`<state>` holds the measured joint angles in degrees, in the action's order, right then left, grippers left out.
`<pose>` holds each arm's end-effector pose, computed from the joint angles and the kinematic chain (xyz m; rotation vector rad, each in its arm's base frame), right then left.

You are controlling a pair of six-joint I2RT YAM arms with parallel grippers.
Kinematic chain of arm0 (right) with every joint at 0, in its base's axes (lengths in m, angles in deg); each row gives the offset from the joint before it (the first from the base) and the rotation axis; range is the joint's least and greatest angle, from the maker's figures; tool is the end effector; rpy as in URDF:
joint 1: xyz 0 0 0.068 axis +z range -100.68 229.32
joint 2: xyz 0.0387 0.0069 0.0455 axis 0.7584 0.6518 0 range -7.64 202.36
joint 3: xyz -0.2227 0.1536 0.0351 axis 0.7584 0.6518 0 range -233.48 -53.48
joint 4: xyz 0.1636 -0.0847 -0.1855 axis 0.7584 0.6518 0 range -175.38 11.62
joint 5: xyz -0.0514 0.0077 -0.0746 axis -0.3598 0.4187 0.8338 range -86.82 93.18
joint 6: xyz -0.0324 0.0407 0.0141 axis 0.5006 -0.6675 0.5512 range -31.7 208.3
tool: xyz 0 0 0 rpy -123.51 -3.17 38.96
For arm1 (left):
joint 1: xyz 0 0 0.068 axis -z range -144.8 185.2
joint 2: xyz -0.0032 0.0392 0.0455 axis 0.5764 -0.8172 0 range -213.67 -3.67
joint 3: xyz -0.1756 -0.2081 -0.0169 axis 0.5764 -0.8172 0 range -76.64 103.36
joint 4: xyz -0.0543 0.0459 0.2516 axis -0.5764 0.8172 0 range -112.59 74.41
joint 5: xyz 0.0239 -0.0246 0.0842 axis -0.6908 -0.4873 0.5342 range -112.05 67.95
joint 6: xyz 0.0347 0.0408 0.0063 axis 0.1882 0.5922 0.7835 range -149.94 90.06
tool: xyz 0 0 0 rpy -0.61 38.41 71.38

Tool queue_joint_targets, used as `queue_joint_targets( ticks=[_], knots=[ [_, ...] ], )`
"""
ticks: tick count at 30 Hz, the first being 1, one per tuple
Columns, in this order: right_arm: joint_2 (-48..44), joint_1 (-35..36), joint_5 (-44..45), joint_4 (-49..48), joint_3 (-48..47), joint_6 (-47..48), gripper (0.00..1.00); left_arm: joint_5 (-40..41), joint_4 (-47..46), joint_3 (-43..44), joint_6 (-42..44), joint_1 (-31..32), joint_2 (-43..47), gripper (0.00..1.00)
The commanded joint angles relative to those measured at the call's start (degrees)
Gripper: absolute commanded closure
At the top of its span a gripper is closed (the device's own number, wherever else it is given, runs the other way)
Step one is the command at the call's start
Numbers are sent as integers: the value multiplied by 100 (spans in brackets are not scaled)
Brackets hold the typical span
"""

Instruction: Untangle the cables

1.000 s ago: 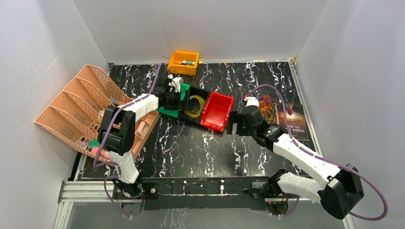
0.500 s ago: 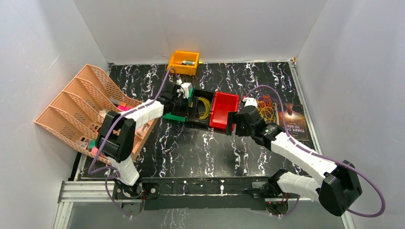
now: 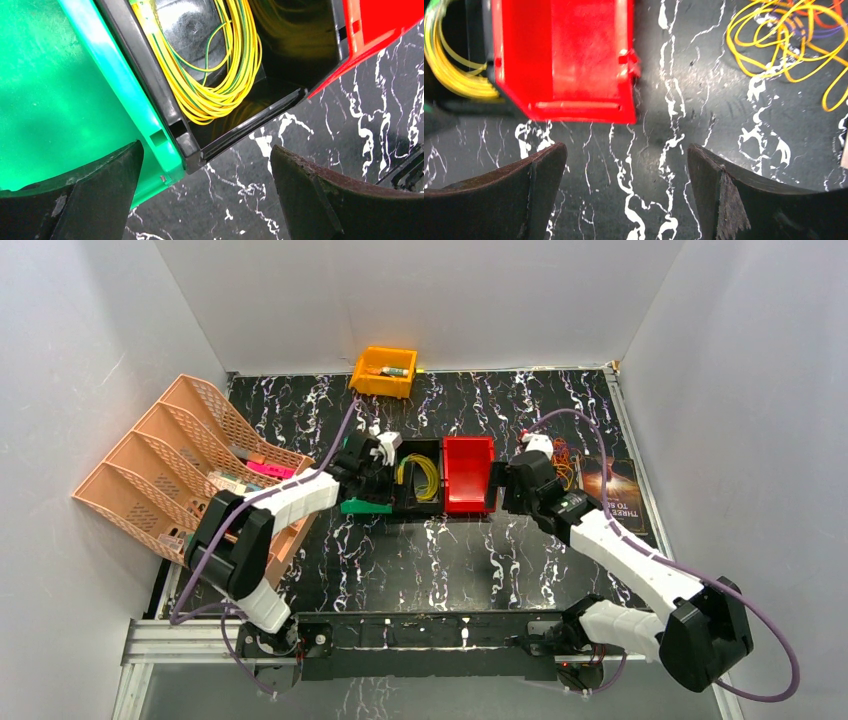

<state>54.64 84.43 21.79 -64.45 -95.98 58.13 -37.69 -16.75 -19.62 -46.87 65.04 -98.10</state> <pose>0.1945 0.1228 0.2505 0.0719 2.2474 0.2456 0.2990 -0.1827 0.2013 0.4116 2.3695 -0.7144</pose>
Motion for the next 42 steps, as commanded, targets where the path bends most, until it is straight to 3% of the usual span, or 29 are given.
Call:
queue_joint_targets(
  ticks=[1, 7, 21, 33, 42],
  knots=[
    [153, -281, -94, -153, -555, 319, 2, 147, 196, -553, -152, 28, 620, 2],
    [335, -393, -297, -227, -630, 451, 2, 455, 396, -1003, -328, 72, 1321, 2],
    [298, -503, -582, -283, -582, 460, 2, 2227, 1282, -1359, -1079, 72, 1979, 2],
    [317, -523, -599, -273, -695, 442, 2, 2588, 1556, -1359, -1220, 74, 2513, 2],
    [634, -558, 421, -92, -1004, 365, 2, 2518, 1559, -748, -854, 74, 3201, 2]
  ],
)
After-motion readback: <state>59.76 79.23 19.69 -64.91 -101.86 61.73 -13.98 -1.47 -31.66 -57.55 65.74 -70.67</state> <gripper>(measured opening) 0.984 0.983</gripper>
